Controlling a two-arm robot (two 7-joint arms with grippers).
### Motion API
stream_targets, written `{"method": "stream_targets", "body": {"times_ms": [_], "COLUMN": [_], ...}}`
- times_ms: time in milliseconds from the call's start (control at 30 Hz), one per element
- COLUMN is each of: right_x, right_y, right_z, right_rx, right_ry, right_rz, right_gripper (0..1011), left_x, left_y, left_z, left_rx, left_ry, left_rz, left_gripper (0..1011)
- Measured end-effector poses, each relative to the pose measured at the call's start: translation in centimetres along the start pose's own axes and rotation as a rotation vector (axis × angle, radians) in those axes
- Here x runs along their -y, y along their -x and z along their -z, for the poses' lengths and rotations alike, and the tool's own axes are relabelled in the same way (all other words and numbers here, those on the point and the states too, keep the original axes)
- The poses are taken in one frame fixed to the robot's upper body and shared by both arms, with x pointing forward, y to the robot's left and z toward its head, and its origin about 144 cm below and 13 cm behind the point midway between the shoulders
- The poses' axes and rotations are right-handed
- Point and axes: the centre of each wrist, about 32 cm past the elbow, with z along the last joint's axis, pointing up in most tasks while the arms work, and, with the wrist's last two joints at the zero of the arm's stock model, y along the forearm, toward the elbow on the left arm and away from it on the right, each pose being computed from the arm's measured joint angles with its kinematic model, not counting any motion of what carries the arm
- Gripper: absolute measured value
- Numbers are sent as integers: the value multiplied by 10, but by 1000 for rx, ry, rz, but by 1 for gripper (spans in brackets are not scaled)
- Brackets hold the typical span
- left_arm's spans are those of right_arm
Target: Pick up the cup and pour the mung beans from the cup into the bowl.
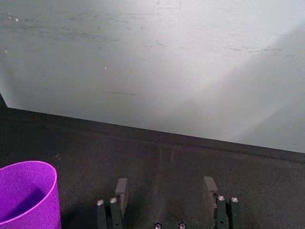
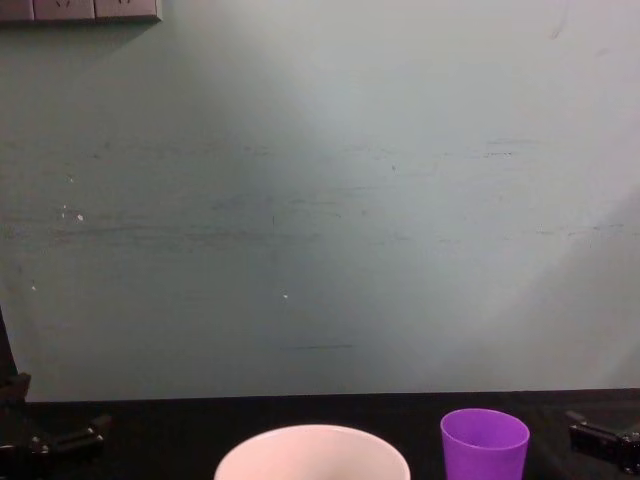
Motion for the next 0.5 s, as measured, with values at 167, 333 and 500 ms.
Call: {"method": "stream_targets", "body": {"times_ms": [167, 333, 500], "right_x": [0, 0, 0], "right_y": [0, 0, 0], "right_z": [0, 0, 0], "right_rx": [0, -1, -1], "right_ry": [0, -1, -1], "right_rz": [-1, -2, -2], "right_gripper": [1000, 1002, 1000], "left_x": [0, 0, 0], "left_y": [0, 0, 0], "left_z": [0, 0, 0], "left_rx": [0, 0, 0], "left_ry": [0, 0, 0], "left_rz": [0, 0, 0], "left_gripper": [1000, 1000, 1000]}}
